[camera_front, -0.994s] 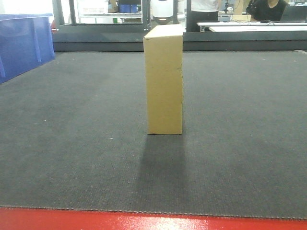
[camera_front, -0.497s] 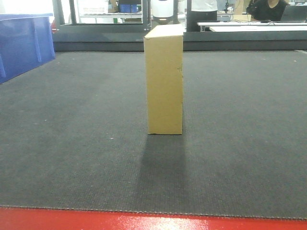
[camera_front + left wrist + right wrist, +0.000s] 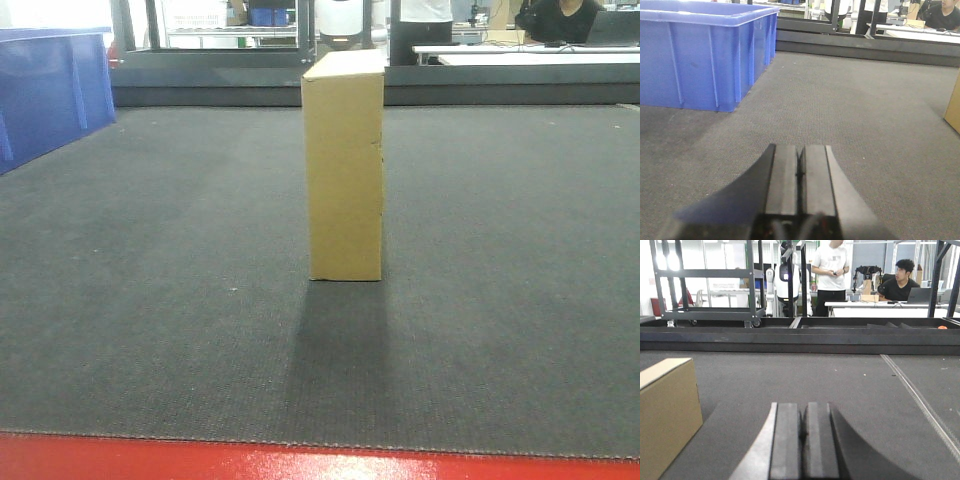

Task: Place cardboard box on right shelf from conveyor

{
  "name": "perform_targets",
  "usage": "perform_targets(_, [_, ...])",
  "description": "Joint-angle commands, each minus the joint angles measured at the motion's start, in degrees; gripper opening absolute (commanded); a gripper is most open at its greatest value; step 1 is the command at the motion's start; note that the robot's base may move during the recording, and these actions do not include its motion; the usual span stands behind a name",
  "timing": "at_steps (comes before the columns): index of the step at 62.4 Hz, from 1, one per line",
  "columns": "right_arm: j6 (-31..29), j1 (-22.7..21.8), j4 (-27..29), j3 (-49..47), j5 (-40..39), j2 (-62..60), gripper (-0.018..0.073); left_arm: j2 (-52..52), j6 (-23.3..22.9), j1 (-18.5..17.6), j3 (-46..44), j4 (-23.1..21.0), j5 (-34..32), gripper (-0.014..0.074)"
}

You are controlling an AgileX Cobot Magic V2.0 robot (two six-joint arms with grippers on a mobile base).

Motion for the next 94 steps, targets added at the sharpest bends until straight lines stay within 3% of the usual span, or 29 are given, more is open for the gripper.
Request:
perform_targets(1, [-0.1,0.9,-2.0,-6.4,-4.1,6.1,0.0040,-0.7,-0.3,0.1,-0.2,-0.4,-5.2,-0.0119])
perform_targets(9, [-0.1,4.8,-5.6,-12.9,-4.1,14.6,0.0150,-0.7,-0.3,0.1,-0.2,-0.4,-5.2,-0.0119])
perform_targets(20, [-0.1,12.4,-8.4,-21.3,-2.7,27.5,0.0476,-0.7,-0.3,0.1,-0.2,-0.4,-5.2,-0.0119])
perform_targets(27, [-0.1,16.4,-9.6,-27.5,1.4,35.7,0.0618,-0.7,-0.3,0.1,-0.2,-0.4,-5.2,-0.0119])
perform_targets(43, [1.3,27.7,-10.0,-47.0,17.2,53.2,0.0613,-0.7,-0.3,0.1,-0.2,-0.4,-5.2,-0.0119])
perform_targets(55, [6.3,34.1,-10.7,-63.9,34.6,66.2,0.0613,-0.7,-0.3,0.1,-0.2,-0.4,-5.2,-0.0119])
perform_targets(62, [13.4,37.5,-13.6,-73.0,41.3,72.5,0.0613,-0.7,-0.3,0.1,-0.2,-0.4,-5.2,-0.0119])
perform_targets(80, [24.4,42.3,-23.1,-92.9,59.8,87.0,0.0615,-0.7,-0.3,0.1,-0.2,-0.4,-5.2,-0.0119])
perform_targets(94, [33.4,42.4,-25.8,-98.5,61.3,91.9,0.0615,-0.7,-0.3,0.1,-0.2,-0.4,-5.2,-0.0119])
